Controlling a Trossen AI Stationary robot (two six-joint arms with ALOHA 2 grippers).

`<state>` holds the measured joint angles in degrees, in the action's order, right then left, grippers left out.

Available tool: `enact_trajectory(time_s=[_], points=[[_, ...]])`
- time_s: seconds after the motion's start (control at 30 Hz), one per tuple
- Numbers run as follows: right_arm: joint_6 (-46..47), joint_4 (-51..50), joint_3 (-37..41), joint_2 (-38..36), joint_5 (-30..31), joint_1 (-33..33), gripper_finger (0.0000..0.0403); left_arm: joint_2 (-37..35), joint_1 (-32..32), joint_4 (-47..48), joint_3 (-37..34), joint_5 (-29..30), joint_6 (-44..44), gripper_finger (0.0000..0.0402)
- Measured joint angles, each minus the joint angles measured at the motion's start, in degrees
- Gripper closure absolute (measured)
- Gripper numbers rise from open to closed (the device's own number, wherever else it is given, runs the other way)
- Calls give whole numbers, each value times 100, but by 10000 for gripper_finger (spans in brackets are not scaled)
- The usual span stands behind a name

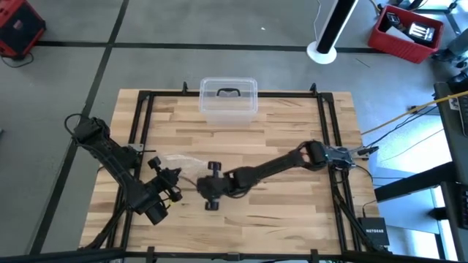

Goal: Roll bandage
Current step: Put the brown bandage into the transparent zip bag

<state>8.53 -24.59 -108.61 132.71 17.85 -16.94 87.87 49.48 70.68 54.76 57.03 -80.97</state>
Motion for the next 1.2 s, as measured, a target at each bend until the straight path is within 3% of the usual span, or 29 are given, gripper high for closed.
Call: enact_trajectory(time_s=[0.17, 0.33, 0.47, 0.6, 0.8, 1.2], points=[[-532, -747, 3, -573, 546, -459, 376, -1, 90, -477, 6, 11, 245, 396], [-1694, 86, -17, -1177, 818, -733, 383, -34, 130, -1560, 9, 41, 1159, 396], [-2816, 1277, -14, -1236, 460, -718, 386, -200, 128, -2122, 165, 59, 1860, 396], [-3282, 2268, 183, -1183, -343, -583, 386, -484, 190, -2315, 409, 92, 2197, 396], [-4293, 3429, 558, -1170, -397, -512, 387, -1008, 361, -2794, 538, 41, 2915, 396], [-5918, 3836, 554, -1235, -167, -591, 387, -1284, 480, -2982, 564, 25, 3158, 396]])
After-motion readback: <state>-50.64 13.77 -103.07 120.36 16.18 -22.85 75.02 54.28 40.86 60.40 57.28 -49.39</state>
